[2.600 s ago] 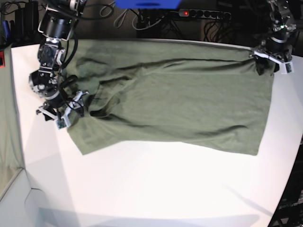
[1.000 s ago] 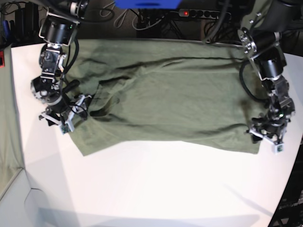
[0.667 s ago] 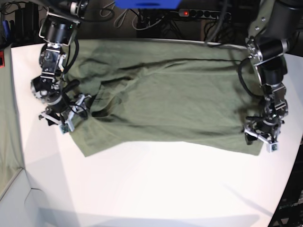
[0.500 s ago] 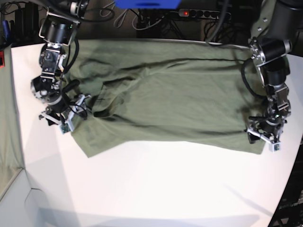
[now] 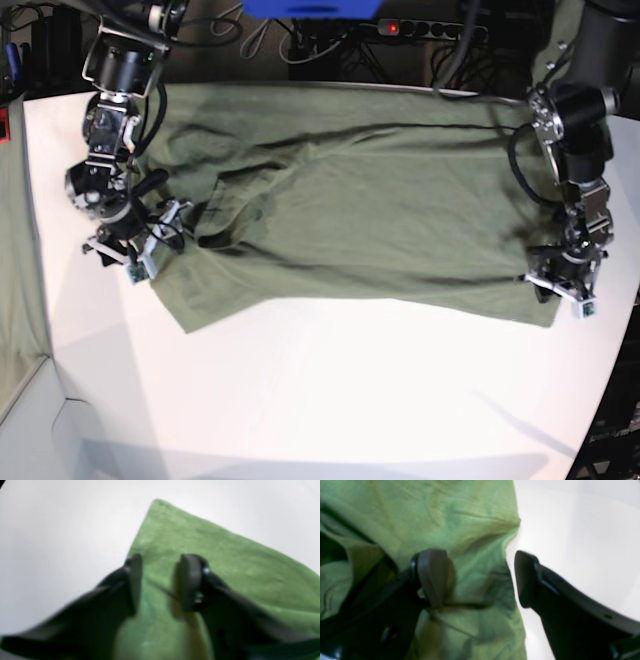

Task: Layout the t-shirt on the table in an organized manner, then fold the t-shirt properly
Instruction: 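Regrasp the hem corners with both grippers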

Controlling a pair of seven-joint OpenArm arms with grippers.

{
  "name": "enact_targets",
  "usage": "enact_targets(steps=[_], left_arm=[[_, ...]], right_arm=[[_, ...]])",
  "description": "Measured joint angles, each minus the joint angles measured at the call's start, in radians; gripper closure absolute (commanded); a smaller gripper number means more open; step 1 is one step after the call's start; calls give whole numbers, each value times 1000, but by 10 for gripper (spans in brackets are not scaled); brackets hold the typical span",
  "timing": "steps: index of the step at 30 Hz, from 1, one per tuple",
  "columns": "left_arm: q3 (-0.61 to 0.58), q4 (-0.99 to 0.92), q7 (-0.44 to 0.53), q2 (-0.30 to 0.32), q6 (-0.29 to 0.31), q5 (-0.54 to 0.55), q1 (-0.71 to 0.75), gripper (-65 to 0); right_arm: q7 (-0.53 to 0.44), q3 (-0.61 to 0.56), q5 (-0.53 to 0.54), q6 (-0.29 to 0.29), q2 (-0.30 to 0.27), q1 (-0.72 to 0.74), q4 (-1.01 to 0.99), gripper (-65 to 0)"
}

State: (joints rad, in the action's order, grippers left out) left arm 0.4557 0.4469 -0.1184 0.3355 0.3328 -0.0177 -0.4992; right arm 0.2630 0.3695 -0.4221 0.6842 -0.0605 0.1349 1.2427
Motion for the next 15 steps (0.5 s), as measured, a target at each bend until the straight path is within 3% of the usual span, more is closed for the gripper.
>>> enact_targets(steps=[2,8,15], left_arm=[[0,0,0,0,0,0,0,-127],[0,0,0,0,1,4,2,-120],[1,1,8,0,0,11,8,0]], right_arm=[[1,-1,-1,0,0,4,0,-420],[38,-3,-24,4,3,45,-8,-422],[66,-3,-45,8,5,89,-15,-423]])
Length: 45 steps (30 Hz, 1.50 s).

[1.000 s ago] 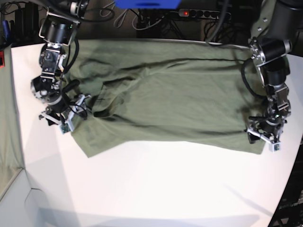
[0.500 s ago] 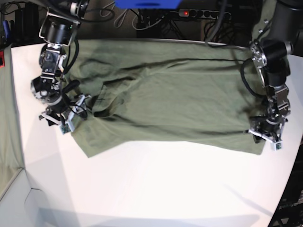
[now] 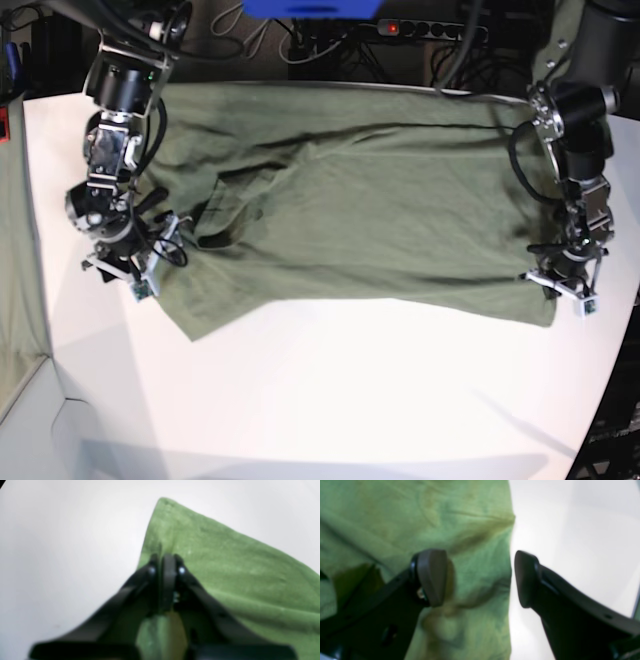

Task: Layout the t-shirt on the table in an organized manner, then fold the t-shirt properly
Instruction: 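Regrasp the hem corners with both grippers, then fold the hem over toward the collar edge with both grippers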

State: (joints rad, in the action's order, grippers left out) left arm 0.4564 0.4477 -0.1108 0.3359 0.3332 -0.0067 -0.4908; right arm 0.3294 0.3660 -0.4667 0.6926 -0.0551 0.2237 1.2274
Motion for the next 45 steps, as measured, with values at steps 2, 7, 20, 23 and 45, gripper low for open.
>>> enact_targets(steps=[2,7,20,23,45], left_arm=[[0,0,0,-1,0,0,0,-2],[0,1,11,-1,2,8,11,-1],[5,4,29,0,11,12,27,-1],[5,4,28,2,15,12,27,-1],[6,105,-53,-7,24,94,66,-1]], right_arm=[[0,0,-2,0,2,6,-2,-423],[1,4,-5,3,27,80,-71,-423],[-9,7,-1,3,19,161,-209,-423],[-8,6,-1,3,19,161,-209,-419],[6,5,-7,17,1,128,-164,0]])
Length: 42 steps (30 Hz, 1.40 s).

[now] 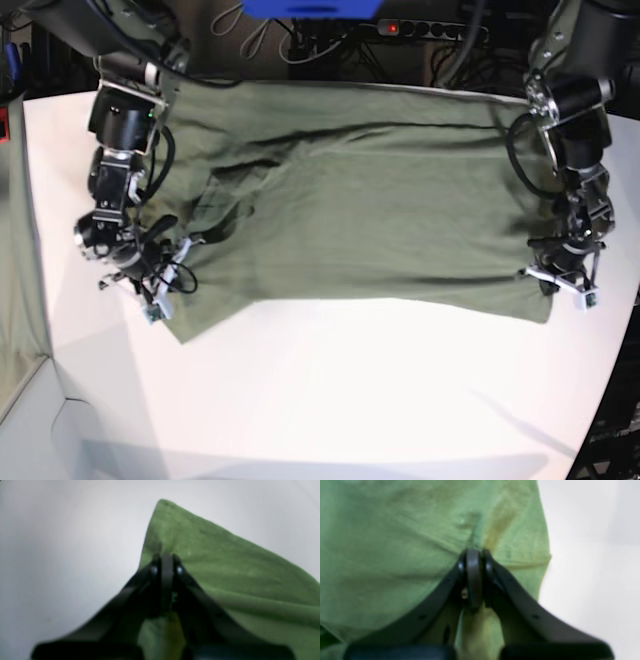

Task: Layout the t-shirt on the table in an organized manner, then fold the t-shirt properly
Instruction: 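Fold the hem over toward the collar edge with both grippers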

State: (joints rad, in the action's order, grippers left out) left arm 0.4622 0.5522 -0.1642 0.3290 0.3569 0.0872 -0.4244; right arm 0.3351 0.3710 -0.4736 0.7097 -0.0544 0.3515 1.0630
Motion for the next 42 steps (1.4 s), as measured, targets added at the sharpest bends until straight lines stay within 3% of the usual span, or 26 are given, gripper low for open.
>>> enact_targets(steps=[6,16,22,30,42], left_arm=[[-3,182,-125,-14,1,84,90,-1],[-10,437,-140,-16,-10,212,228,-1],[-6,646,-222,-13,-16,332,338,-1],[-2,858,-244,-14,-13,412,506,-1],[173,1017,-371,-70,-5,407,595,-1]], right_arm=[[2,4,2,-1,24,-43,177,0],[5,8,-2,-4,111,-198,484,0],[8,8,1,-3,158,-314,619,0],[-6,10,143,-2,135,-444,732,0],[1,21,164,-5,123,-602,813,0]])
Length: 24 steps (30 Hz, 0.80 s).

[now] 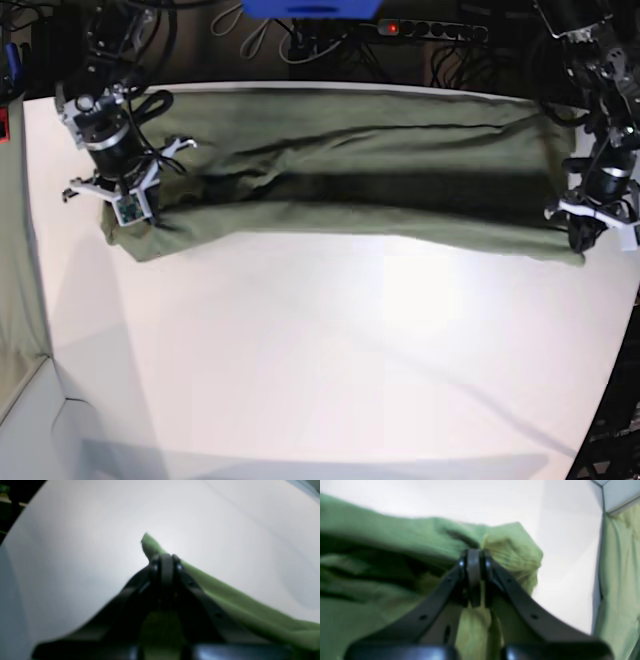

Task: Layout the t-shirt on the table in an organized manner, then fold the t-shirt properly
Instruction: 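Fold the hem over toward the collar edge with both grippers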

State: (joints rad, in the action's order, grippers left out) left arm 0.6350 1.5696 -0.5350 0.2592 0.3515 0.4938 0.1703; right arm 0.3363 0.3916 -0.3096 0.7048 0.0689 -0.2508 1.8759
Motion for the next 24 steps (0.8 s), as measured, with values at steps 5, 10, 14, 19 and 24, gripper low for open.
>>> enact_targets(steps=[5,10,14,19,24], left_arm=[[4,68,-25,-7,2,0,66,-1],[5,128,-27,-7,0,-3,139,-1],[4,143,-19,-7,1,2,181,-1],[4,137,-23,-7,1,2,219,-1],[5,139,-26,0,1,-3,235,-1]], right_arm=[[-6,0,0,2,0,-56,15,0],[-5,0,0,1,0,-75,16,0],[-8,-2,0,1,-2,-107,18,0],[-7,-1,0,1,-2,-126,18,0],[-6,65,3,2,9,-124,18,0]])
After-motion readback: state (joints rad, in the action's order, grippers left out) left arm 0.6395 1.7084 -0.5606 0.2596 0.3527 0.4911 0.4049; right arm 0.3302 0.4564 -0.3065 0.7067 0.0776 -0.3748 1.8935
